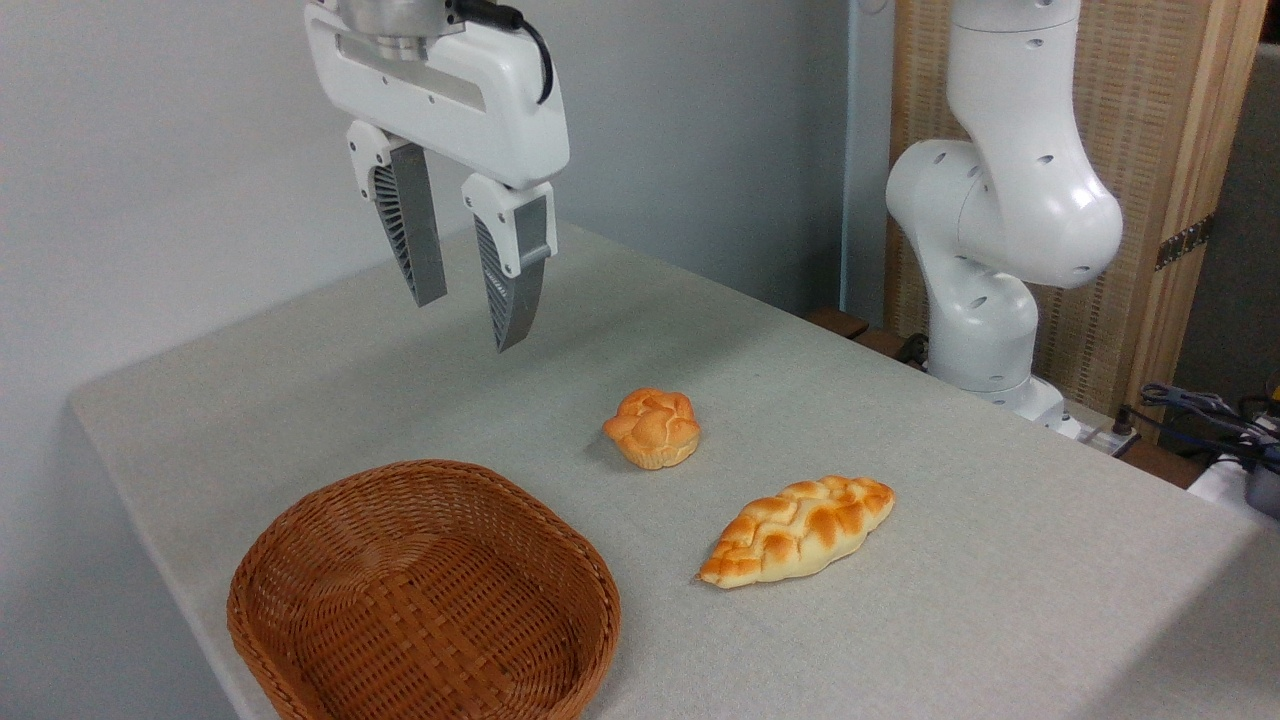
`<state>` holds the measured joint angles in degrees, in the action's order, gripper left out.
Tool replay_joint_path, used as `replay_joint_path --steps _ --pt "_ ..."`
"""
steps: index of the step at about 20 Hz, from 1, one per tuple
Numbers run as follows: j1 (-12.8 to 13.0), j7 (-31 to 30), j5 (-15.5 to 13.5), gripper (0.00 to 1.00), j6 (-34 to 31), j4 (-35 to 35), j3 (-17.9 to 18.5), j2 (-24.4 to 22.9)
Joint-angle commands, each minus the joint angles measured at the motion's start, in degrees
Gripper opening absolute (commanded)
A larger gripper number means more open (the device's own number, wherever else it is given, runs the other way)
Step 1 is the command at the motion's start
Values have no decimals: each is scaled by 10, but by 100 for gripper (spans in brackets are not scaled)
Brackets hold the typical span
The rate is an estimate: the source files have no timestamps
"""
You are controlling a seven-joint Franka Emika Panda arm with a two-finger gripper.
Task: Put bread into the basket
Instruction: 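Lower the open gripper down onto the round golden bun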
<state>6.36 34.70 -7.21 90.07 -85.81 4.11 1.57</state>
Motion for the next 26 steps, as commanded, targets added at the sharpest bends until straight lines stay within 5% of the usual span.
replay_joint_path --steps 1,8,18,23,26 --pt "-2 13 -11 100 -29 -15 -14 -5" --pt "-2 12 -11 100 -27 -22 -15 -7" --pt "7 24 -15 100 -17 -96 -17 -67" --pt "8 43 -24 100 60 -233 -18 -147" --pt "42 44 -22 100 120 -337 -21 -184"
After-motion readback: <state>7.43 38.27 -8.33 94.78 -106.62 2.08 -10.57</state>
